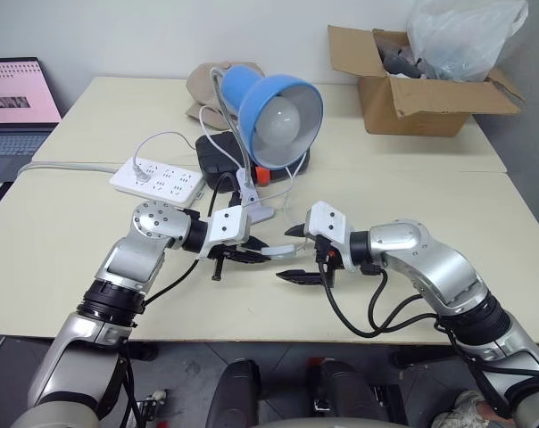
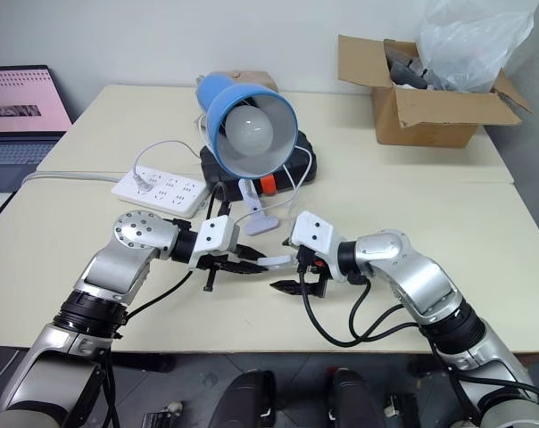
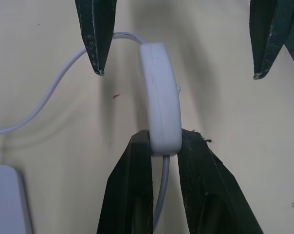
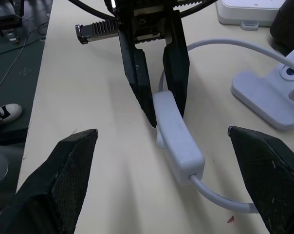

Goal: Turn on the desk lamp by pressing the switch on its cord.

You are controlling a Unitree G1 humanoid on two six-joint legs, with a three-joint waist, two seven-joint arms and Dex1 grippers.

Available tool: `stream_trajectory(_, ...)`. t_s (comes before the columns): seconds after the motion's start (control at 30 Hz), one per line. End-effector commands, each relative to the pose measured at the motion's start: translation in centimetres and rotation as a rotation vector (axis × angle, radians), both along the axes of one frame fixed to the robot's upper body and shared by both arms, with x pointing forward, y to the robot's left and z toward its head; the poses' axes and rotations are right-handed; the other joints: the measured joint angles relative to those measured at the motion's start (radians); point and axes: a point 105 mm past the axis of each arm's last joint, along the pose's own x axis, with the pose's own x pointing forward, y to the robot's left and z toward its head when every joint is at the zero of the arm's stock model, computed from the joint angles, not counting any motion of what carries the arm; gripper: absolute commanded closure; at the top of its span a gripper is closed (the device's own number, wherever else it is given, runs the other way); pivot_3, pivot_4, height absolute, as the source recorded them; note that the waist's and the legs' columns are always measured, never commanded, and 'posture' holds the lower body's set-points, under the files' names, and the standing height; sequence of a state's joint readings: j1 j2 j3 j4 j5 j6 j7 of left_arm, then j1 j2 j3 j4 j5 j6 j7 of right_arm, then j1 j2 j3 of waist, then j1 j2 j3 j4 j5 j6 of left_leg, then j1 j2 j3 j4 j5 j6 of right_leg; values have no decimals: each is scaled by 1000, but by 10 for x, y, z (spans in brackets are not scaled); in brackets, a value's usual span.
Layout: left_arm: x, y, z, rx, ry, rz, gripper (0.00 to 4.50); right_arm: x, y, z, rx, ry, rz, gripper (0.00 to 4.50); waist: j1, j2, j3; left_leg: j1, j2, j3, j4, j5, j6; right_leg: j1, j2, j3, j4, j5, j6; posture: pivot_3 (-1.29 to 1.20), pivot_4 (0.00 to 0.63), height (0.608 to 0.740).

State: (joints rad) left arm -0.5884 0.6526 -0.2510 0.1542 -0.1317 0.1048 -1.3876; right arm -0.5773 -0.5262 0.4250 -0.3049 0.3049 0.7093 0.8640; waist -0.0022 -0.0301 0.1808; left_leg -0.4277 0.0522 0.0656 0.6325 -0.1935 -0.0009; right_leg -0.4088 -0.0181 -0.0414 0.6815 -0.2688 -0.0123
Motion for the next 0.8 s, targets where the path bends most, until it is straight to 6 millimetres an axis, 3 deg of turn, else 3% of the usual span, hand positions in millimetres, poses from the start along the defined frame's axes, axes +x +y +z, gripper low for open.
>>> stream_trajectory(0.03,-2,-4,7,-11,-31,-25,4105,1,5,8,12,-46,25,0,0,0,0,0,0,0,0,0,0,0,0,0,0,0,0,0,150,740)
stream_trajectory(0.3,-3,-5,8,-14,-35,-30,4105,7,6,3,2,-58,16,0,0,0,0,0,0,0,0,0,0,0,0,0,0,0,0,0,150,740)
stream_trajectory(0.4,-3,-5,8,-17,-38,-30,4105,8,5,1,-9,-65,15,514,0,0,0,0,0,0,0,0,0,0,0,0,0,0,0,0,150,740)
stream_trajectory(0.8,-2,-6,11,-21,-49,-28,4105,12,3,-4,-38,-102,27,3499,0,0,0,0,0,0,0,0,0,0,0,0,0,0,0,0,150,740)
